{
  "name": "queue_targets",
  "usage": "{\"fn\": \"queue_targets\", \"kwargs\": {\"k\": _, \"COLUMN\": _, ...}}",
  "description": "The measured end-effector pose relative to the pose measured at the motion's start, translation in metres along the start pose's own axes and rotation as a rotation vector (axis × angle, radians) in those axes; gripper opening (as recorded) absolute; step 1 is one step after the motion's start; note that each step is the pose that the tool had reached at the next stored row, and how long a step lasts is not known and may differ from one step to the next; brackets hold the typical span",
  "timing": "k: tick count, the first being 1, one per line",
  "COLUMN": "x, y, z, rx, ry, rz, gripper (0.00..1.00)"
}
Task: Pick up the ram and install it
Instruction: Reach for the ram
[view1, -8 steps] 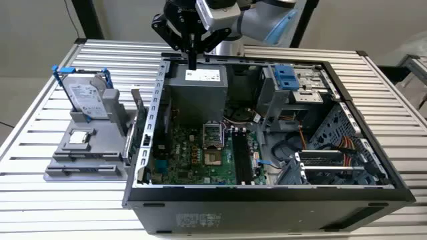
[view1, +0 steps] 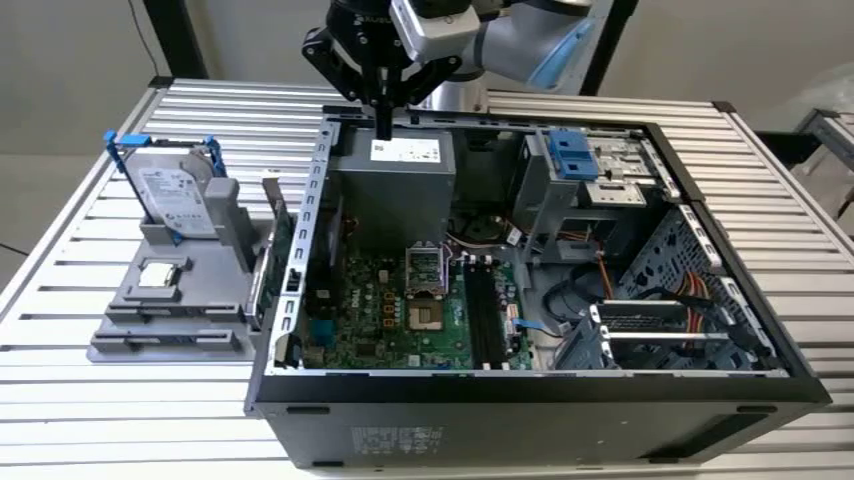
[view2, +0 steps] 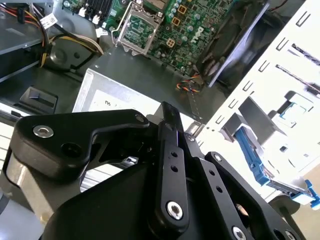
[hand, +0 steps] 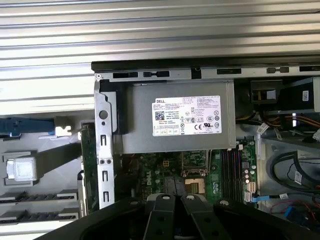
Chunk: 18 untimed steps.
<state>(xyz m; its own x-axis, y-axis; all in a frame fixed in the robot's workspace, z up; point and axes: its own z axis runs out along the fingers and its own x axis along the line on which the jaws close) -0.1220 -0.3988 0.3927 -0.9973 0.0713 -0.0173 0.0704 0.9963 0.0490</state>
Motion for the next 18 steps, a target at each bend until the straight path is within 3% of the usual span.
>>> {"fn": "queue_targets", "kwargs": {"k": 13, "x": 0.0, "y": 0.0, "z": 0.0001, "rx": -0.0022, "ry": 0.0102, "rz": 0.0, "gripper": 0.0}}
{"fn": "queue_targets", "kwargs": {"k": 18, "x": 0.0027, "y": -0.0002, "z": 0.0001, "rx": -0.0023, "ry": 0.0101, "rz": 0.0, "gripper": 0.0}}
